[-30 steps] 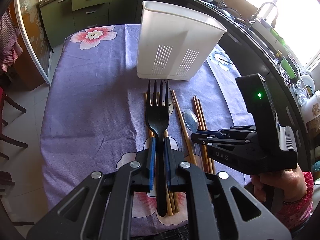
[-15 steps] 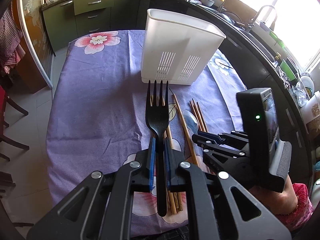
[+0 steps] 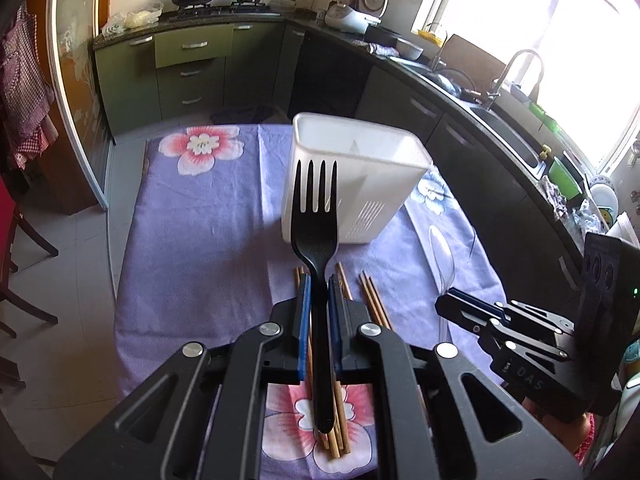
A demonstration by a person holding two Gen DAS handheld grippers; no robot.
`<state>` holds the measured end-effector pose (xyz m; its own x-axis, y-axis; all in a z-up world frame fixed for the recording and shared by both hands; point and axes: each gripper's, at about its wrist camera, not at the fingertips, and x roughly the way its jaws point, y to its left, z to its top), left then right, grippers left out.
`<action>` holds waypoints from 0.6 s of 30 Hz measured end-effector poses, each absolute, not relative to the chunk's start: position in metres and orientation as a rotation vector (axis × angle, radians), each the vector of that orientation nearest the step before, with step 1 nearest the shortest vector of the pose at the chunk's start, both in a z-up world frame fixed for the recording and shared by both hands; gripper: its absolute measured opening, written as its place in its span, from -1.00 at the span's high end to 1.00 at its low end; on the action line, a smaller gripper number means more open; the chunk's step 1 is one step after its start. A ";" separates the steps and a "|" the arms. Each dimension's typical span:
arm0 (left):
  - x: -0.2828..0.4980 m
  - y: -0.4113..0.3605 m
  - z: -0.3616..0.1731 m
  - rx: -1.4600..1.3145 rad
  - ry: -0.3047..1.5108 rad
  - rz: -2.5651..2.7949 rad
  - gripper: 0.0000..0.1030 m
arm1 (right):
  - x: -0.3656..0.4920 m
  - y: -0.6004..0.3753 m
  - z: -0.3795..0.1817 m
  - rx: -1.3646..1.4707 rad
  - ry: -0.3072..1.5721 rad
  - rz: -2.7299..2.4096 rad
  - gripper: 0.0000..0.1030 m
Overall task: Organize utensils
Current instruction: 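Lower the fork into the white holder and open the left tool while the right tool carries the spoon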
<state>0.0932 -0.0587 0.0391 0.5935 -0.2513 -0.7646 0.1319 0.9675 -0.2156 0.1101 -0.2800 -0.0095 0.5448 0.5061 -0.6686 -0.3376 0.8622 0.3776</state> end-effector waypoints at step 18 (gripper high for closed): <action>0.221 -0.092 0.101 -0.113 0.384 -0.160 0.83 | 0.150 -0.299 0.066 0.251 0.606 0.469 0.82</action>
